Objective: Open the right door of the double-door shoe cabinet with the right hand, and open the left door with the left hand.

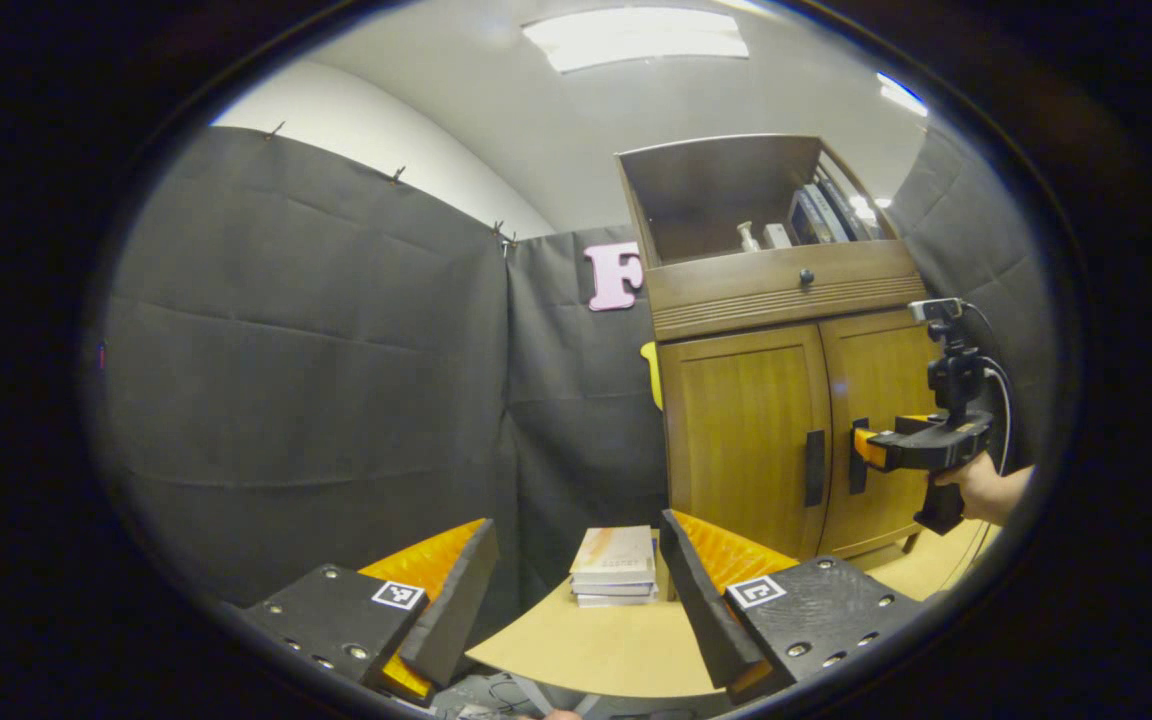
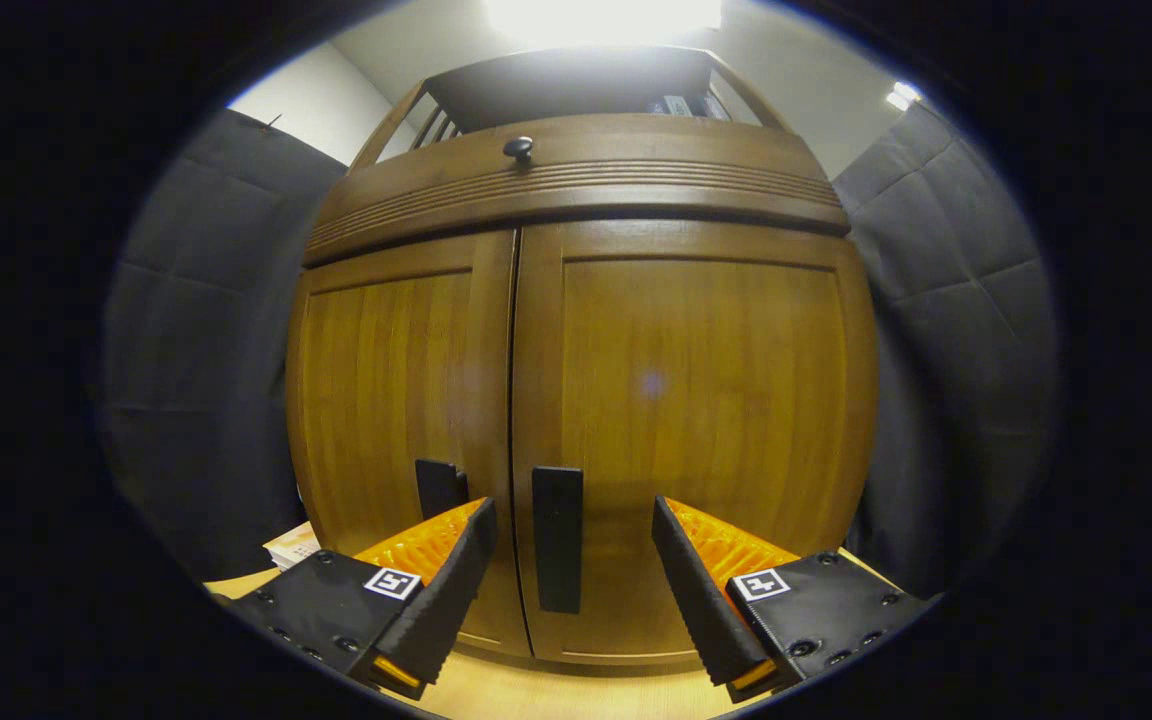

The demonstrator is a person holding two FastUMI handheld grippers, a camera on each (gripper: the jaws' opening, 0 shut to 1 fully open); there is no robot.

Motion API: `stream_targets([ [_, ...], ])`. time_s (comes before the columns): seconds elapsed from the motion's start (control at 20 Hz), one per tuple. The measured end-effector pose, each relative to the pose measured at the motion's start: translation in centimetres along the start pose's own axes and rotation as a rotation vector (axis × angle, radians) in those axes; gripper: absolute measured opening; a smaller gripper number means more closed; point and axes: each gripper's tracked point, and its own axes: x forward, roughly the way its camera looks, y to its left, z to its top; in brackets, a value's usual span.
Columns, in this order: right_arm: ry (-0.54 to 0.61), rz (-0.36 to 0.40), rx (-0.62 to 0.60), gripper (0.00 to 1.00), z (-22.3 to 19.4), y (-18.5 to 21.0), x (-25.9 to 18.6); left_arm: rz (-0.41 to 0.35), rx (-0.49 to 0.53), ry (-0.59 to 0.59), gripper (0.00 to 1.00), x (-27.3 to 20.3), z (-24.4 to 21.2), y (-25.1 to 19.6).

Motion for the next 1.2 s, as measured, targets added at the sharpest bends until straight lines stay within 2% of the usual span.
stream_targets([
  [0.1, 0.02, -0.001, 0.01, 0.92, -0.6, 0.2, 1.2, 0.013, 0.003, 0.004, 0.94, -0.1, 0.1, 0.1],
  [0.15, 0.033, 0.001, 0.022, 0.95, -1.0, 0.3, 1.7, 0.018, 0.003, 0.005, 0.94, -0.1, 0.1, 0.1],
  [0.25, 0.066, 0.006, 0.047, 0.92, -1.9, 0.5, 2.4, 0.027, 0.0, 0.007, 0.94, 0.0, 0.1, 0.2],
  [0.4, 0.117, 0.008, 0.076, 0.61, -3.4, 0.8, 3.7, 0.037, -0.008, 0.017, 0.94, 0.0, 0.2, 0.3],
  [0.45, 0.126, 0.009, 0.084, 0.63, -3.5, 0.9, 3.9, 0.037, -0.01, 0.016, 0.94, 0.0, 0.2, 0.2],
  [0.5, 0.133, 0.011, 0.092, 0.59, -3.7, 1.0, 4.2, 0.035, -0.012, 0.016, 0.94, 0.1, 0.2, 0.2],
  [0.6, 0.13, 0.008, 0.104, 0.36, -3.6, 1.1, 4.4, 0.024, -0.01, 0.014, 0.94, 0.0, 0.3, 0.1],
  [0.65, 0.131, 0.011, 0.099, 0.4, -3.6, 1.2, 4.6, 0.018, -0.007, 0.013, 0.94, 0.0, 0.2, 0.1],
  [0.7, 0.128, 0.013, 0.083, 0.31, -3.6, 1.2, 4.4, 0.014, -0.008, 0.013, 0.94, 0.1, 0.2, 0.1],
  [0.75, 0.135, 0.014, 0.062, 0.3, -3.7, 1.2, 4.5, 0.009, -0.012, 0.015, 0.94, 0.1, 0.1, 0.0],
  [0.8, 0.138, 0.011, 0.04, 0.21, -3.7, 1.2, 4.6, 0.005, -0.021, 0.019, 0.94, 0.3, 0.0, 0.0],
  [0.85, 0.145, 0.008, 0.039, 0.21, -3.7, 1.1, 4.0, 0.001, -0.028, 0.023, 0.94, 0.3, -0.2, 0.0],
  [0.9, 0.142, 0.005, 0.04, 0.14, -3.8, 1.2, 4.5, -0.002, -0.032, 0.025, 0.94, 0.4, -0.3, 0.0],
  [0.95, 0.136, 0.003, 0.044, 0.13, -3.5, 1.2, 3.9, -0.006, -0.034, 0.022, 0.94, 0.5, -0.4, 0.0],
  [1.2, 0.124, 0.046, 0.055, 0.12, -3.7, 1.2, 0.7, -0.048, -0.034, -0.002, 0.94, 0.9, -0.8, -0.5],
])
